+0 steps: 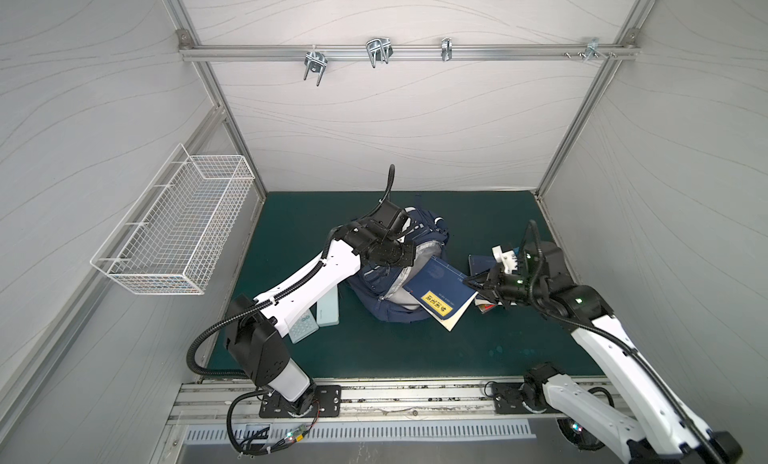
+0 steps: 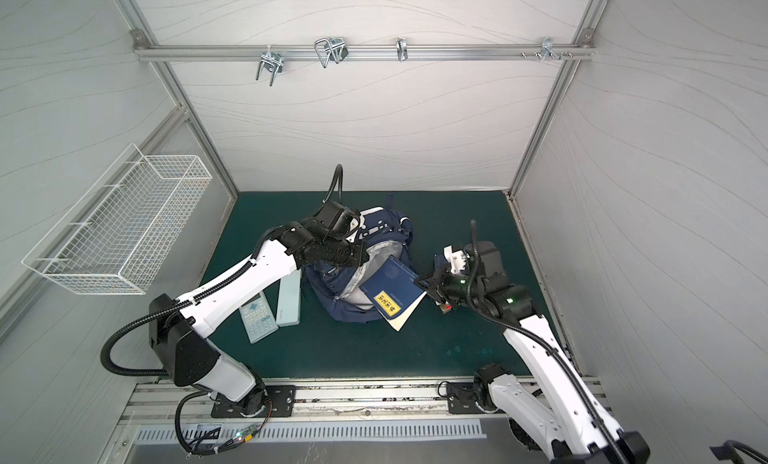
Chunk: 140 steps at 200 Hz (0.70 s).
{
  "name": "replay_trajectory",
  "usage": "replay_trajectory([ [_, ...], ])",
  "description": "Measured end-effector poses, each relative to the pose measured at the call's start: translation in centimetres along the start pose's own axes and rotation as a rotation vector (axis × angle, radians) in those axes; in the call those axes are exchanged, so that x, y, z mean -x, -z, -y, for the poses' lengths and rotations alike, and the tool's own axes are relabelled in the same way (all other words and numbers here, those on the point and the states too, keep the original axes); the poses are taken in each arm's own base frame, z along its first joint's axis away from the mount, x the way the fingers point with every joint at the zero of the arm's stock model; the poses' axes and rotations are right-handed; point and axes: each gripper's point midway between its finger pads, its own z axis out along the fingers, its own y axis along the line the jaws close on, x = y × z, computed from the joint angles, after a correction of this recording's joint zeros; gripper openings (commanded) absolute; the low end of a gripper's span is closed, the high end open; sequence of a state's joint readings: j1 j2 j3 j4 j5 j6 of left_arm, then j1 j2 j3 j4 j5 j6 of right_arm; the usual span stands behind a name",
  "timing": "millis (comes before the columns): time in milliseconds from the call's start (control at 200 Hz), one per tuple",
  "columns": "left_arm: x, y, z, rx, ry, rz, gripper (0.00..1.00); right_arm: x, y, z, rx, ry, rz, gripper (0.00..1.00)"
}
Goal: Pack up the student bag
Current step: 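Insert the blue book into the open backpack with the right gripper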
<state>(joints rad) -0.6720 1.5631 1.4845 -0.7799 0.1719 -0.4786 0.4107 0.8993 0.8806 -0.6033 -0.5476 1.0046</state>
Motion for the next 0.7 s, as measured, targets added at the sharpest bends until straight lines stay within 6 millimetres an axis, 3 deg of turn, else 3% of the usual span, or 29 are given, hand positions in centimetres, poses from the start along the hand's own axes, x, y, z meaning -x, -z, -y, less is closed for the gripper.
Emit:
replay_trajectory([
  [220, -0.7, 1.1, 1.2, -0.042, -0.052, -0.021, 0.00, 2.6, -3.3, -0.4, 0.013, -0.009, 0.007, 0.00],
  [365, -0.9, 2.8, 3.5, -0.078, -0.117, -0.030, 0.00, 4.6, -5.2, -1.2, 0.055, -0.009, 0.051, 0.00],
  [485, -0.3, 4.0, 5.3, -0.119, -0.143, -0.003, 0.00, 6.2, -7.9, -0.7, 0.051, -0.021, 0.068, 0.00],
  [700, -0.5, 4.1, 5.2, -0.114, -0.139, -0.017, 0.00, 6.7, -11.8, -0.5, 0.048, -0.014, 0.069, 0.00],
])
